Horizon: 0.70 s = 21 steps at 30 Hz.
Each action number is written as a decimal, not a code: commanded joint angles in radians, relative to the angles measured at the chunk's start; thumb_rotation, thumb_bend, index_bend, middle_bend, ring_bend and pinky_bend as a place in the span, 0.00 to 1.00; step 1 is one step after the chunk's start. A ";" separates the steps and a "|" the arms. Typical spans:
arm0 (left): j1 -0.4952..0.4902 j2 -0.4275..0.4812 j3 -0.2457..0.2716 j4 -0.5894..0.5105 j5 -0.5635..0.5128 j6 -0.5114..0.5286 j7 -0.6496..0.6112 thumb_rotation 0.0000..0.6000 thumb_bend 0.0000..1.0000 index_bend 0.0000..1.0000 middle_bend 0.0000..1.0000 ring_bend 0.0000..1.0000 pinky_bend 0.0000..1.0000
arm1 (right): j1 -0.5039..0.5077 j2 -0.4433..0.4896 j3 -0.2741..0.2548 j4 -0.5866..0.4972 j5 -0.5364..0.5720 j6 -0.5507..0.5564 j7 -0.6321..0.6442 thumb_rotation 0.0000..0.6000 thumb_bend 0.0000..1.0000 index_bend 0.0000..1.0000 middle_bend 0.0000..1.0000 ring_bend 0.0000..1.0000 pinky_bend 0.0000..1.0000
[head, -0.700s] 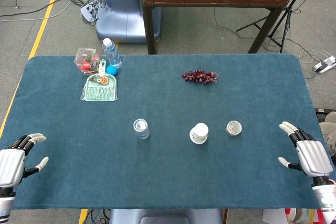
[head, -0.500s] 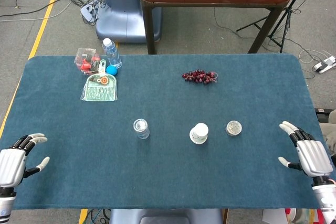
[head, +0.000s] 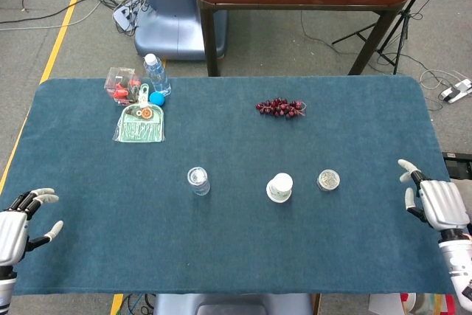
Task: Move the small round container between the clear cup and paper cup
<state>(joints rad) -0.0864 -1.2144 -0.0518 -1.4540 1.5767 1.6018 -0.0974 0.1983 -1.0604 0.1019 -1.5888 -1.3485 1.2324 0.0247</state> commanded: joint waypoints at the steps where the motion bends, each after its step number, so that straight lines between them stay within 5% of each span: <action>1: 0.001 0.003 0.002 -0.004 0.001 0.000 0.005 1.00 0.24 0.39 0.31 0.29 0.55 | 0.059 0.024 0.027 -0.022 0.063 -0.095 -0.053 1.00 0.85 0.23 0.78 0.86 0.96; 8: 0.004 0.008 0.002 -0.021 -0.005 -0.003 0.016 1.00 0.24 0.39 0.31 0.29 0.55 | 0.151 0.013 0.051 -0.023 0.219 -0.255 -0.153 1.00 0.98 0.25 0.97 1.00 1.00; 21: 0.004 0.023 0.001 -0.042 -0.023 -0.023 0.017 1.00 0.24 0.40 0.32 0.30 0.55 | 0.307 -0.101 0.052 0.039 0.402 -0.406 -0.307 1.00 0.99 0.27 0.99 1.00 1.00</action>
<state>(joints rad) -0.0825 -1.1918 -0.0515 -1.4957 1.5533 1.5790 -0.0809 0.4932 -1.1485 0.1569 -1.5579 -0.9587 0.8367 -0.2676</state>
